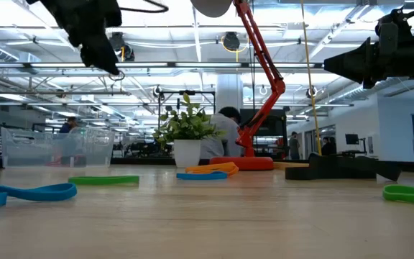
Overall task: Pick and place rubber bands into bin
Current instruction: Put the blue rubber band into the transparent bin
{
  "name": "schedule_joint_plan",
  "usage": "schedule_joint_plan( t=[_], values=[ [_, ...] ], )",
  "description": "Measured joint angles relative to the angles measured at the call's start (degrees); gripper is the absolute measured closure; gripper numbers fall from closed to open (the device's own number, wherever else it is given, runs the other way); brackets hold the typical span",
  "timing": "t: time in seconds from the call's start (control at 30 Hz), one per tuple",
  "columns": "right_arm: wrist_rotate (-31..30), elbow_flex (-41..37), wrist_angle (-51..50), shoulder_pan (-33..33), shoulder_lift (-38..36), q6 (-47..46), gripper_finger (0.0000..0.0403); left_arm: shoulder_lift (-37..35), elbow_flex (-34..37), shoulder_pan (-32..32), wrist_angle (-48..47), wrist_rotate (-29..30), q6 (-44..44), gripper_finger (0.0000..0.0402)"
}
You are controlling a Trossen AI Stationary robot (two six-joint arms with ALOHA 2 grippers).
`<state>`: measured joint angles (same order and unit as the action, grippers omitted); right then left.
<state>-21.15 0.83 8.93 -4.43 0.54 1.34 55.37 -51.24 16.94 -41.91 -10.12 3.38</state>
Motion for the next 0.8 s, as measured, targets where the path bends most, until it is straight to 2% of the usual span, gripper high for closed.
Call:
schedule_joint_plan(
  t=[0.1, 0.17, 0.33, 0.43, 0.6, 0.8],
  values=[
    [0.00, 0.01, 0.00, 0.00, 0.02, 0.00, 0.0289, 0.00, 0.00, -3.64, 0.06, -5.75, -1.88, 0.0167],
    [0.00, 0.01, 0.00, 0.02, 0.01, -0.02, 0.0289, 0.00, 0.00, -7.18, 0.06, -6.42, -4.25, 0.0167],
    [0.00, 0.01, -0.02, 0.00, 0.02, -0.02, 0.0289, 1.00, 0.02, -17.04, -0.07, -4.17, -5.84, 0.0167],
    [0.00, 0.01, -0.02, 0.00, 0.02, -0.02, 0.0289, 1.98, 0.02, -22.76, -0.97, -0.49, -4.88, 0.0167],
    [0.00, -0.01, -0.17, 0.00, 0.00, -0.02, 0.0289, 5.16, 0.02, -30.32, -7.03, 8.64, 3.75, 0.0167],
    [0.00, 0.01, -0.17, 0.00, 0.02, -0.43, 0.0289, 11.51, 0.04, -36.12, -9.29, 10.56, 18.39, 0.0167]
  ],
)
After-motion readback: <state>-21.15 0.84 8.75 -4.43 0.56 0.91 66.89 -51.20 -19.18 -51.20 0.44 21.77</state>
